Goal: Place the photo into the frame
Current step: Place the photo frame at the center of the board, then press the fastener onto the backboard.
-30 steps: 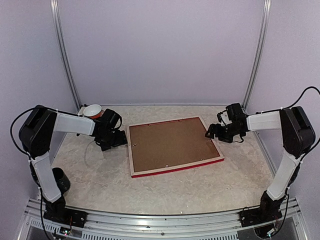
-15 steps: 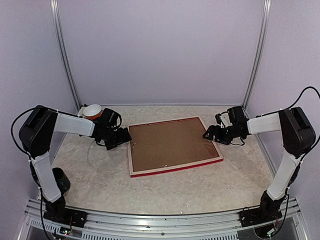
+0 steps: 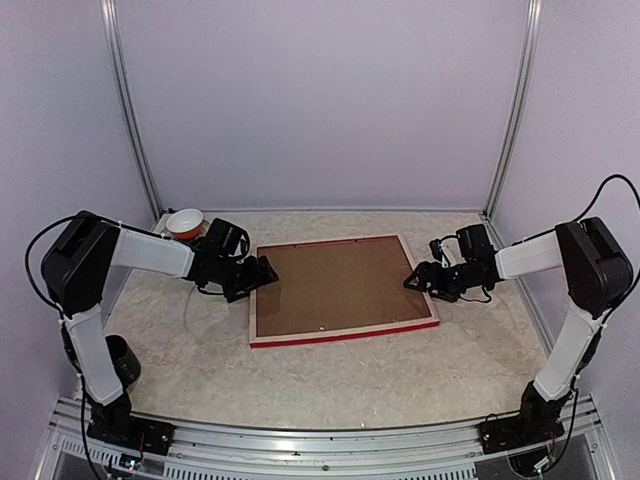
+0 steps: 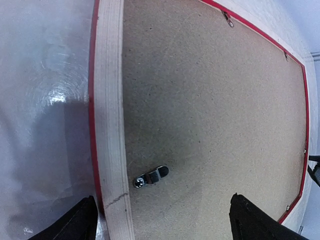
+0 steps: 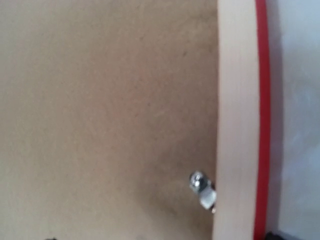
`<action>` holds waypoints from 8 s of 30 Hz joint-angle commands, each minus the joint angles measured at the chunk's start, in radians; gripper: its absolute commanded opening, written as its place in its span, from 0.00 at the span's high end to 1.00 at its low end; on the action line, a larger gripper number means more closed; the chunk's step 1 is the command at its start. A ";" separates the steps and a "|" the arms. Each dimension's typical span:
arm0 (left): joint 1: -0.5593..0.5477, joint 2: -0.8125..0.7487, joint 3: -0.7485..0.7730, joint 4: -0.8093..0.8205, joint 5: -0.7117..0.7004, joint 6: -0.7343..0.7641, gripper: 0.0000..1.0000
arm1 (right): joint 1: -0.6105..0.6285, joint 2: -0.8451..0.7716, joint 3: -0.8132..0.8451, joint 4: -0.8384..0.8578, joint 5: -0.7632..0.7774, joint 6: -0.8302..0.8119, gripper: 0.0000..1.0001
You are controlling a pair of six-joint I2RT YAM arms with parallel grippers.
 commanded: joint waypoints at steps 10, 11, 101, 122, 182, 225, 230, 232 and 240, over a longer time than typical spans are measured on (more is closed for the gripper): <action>-0.020 0.046 0.111 -0.151 -0.131 0.030 0.10 | 0.021 -0.115 -0.047 -0.063 0.030 0.000 0.11; -0.015 0.047 0.126 -0.173 -0.142 0.041 0.11 | 0.021 -0.114 -0.040 -0.069 0.032 -0.002 0.11; -0.005 0.203 0.246 -0.347 -0.300 0.123 0.67 | 0.021 -0.059 0.040 -0.105 0.060 -0.027 0.11; 0.012 0.196 0.200 -0.320 -0.266 0.111 0.83 | 0.021 -0.062 0.040 -0.103 0.063 -0.027 0.11; -0.029 0.151 0.288 -0.328 -0.294 0.137 0.83 | 0.021 -0.062 0.056 -0.121 0.068 -0.032 0.11; -0.043 0.118 0.327 -0.365 -0.333 0.159 0.45 | 0.021 -0.084 0.048 -0.118 0.073 -0.027 0.11; -0.051 0.051 0.350 -0.377 -0.388 0.200 0.24 | 0.021 -0.110 0.052 -0.142 0.093 -0.031 0.10; -0.067 0.024 0.358 -0.379 -0.409 0.234 0.17 | 0.021 -0.122 0.052 -0.153 0.107 -0.031 0.09; -0.193 -0.035 0.398 -0.359 -0.527 0.448 0.01 | 0.021 -0.168 0.044 -0.176 0.151 -0.029 0.02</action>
